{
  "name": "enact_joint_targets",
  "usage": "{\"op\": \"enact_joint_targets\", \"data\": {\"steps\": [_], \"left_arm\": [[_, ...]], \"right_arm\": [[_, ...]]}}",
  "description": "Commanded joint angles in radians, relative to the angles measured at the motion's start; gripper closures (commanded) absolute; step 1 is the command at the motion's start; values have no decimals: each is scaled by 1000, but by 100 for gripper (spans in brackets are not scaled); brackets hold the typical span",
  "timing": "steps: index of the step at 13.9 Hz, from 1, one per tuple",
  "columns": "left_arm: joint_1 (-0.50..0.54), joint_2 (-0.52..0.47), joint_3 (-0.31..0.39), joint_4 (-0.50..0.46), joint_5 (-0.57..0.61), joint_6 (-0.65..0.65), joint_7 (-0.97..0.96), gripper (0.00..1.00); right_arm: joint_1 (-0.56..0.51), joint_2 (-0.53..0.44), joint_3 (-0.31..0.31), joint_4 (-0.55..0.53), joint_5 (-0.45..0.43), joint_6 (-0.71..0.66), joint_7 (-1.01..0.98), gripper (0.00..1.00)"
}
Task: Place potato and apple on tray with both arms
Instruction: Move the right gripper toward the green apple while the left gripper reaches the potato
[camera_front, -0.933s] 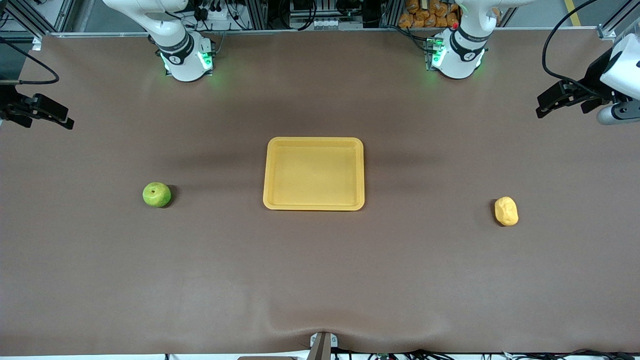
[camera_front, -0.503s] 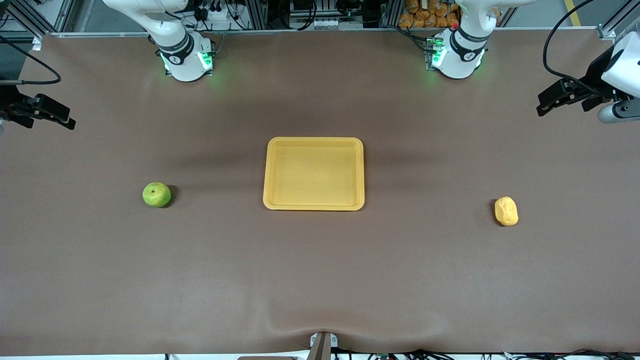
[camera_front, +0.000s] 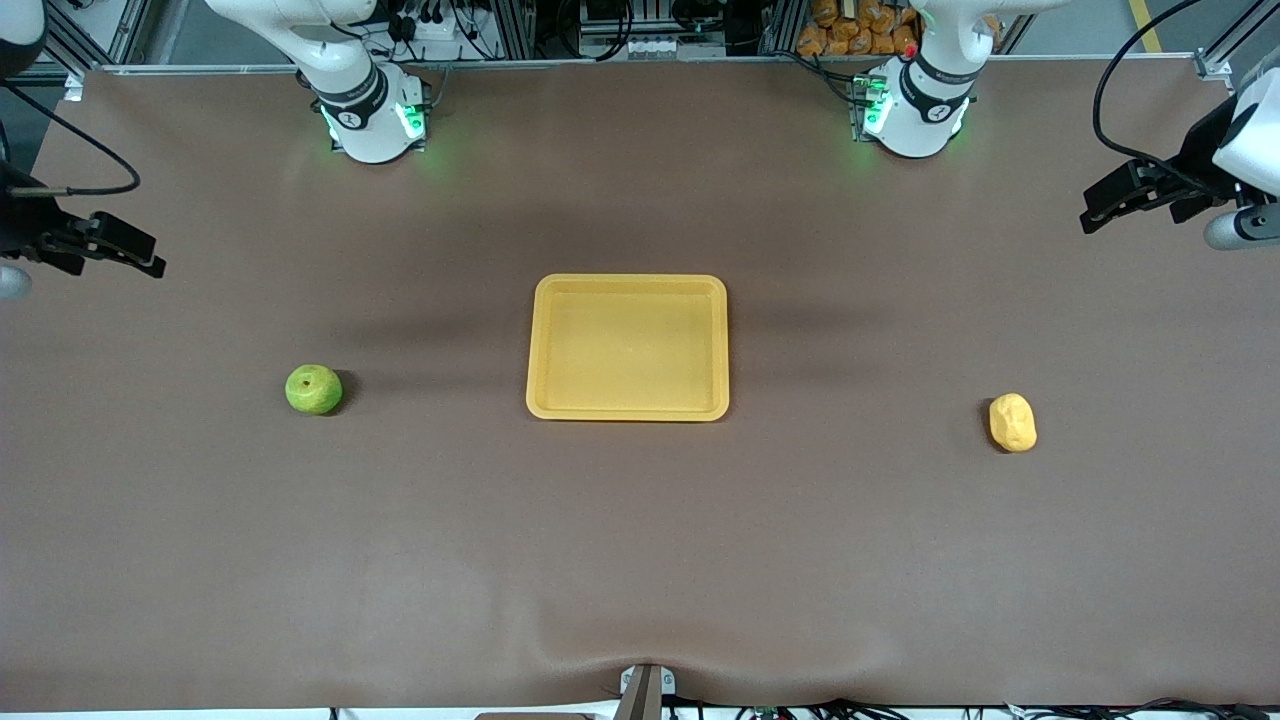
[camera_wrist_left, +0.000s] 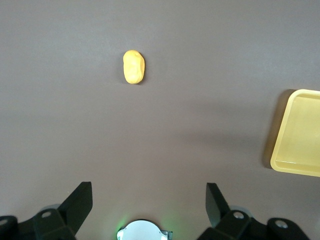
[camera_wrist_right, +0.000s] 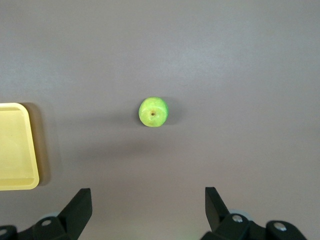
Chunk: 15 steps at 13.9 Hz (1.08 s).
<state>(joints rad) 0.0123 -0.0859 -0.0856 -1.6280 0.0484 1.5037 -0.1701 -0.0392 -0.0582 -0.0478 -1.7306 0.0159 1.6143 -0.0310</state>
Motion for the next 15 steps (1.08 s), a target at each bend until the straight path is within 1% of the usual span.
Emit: {"op": "enact_joint_targets", "data": {"steps": [1,3,7,10,11,13,15], "left_arm": [[6,23,-2,11,15,-8,21,0],[8,26,0,-22,27,32,23,0],[46,46,0,-101,30,116,23,0],[60,101,-2,-156,31,223,23,0],[60,112,0,-185,34,272,23,0],[60,115,0,-278,56,409,23,0],[60,146,0,-357,57,522,21,0]], "right_arm": [[-15,3,8,-14,6,13,-18,0],[-11,11,8,-33,4,44,-43,0],[-8,11,8,-87,3,98,-55,0],[-8,12,8,-130,3,140,-55,0],[-8,12,8,-144,3,159,-55,0],[-8,14,8,-191,1,214,-55,0],[-7,20,8,-260,1,294,-55,0]]}}
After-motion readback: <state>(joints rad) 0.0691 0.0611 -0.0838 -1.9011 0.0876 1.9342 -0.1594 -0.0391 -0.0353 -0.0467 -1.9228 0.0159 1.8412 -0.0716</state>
